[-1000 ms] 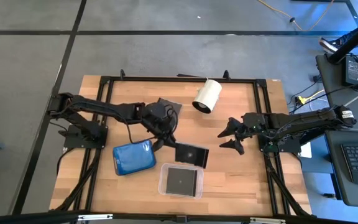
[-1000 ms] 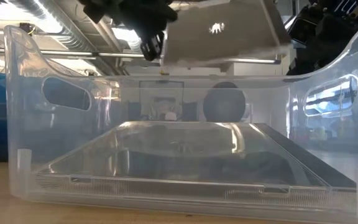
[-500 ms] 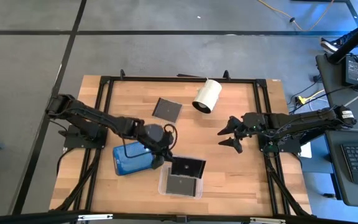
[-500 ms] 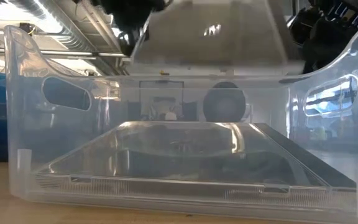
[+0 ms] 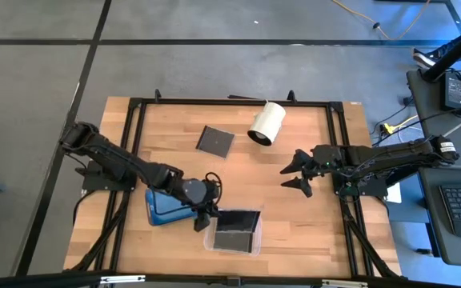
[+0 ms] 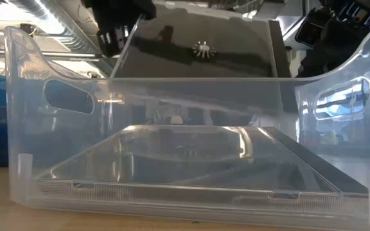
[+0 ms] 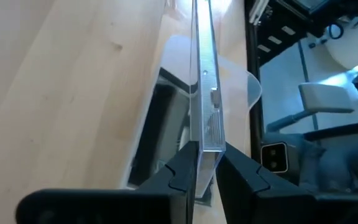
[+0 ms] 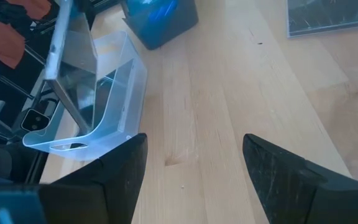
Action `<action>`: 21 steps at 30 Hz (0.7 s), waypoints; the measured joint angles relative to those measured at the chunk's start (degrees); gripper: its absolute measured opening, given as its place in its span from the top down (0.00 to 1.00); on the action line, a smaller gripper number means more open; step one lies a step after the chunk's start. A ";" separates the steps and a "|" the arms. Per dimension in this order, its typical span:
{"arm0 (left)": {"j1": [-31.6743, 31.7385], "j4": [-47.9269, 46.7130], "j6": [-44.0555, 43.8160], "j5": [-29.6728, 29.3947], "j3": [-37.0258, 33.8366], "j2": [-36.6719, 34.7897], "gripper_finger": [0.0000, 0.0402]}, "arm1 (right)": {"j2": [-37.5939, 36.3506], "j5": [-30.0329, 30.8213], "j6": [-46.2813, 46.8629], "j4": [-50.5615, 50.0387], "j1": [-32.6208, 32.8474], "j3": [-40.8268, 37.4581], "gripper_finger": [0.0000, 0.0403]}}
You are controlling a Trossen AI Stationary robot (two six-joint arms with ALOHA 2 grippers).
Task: Pick & place jewel cases by type
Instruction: Put the bottom black CD case into the transparent bin
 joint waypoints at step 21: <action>-1.64 0.52 1.91 -2.63 0.00 3.39 0.83 | 0.00 -0.07 -0.28 0.00 0.00 0.02 0.34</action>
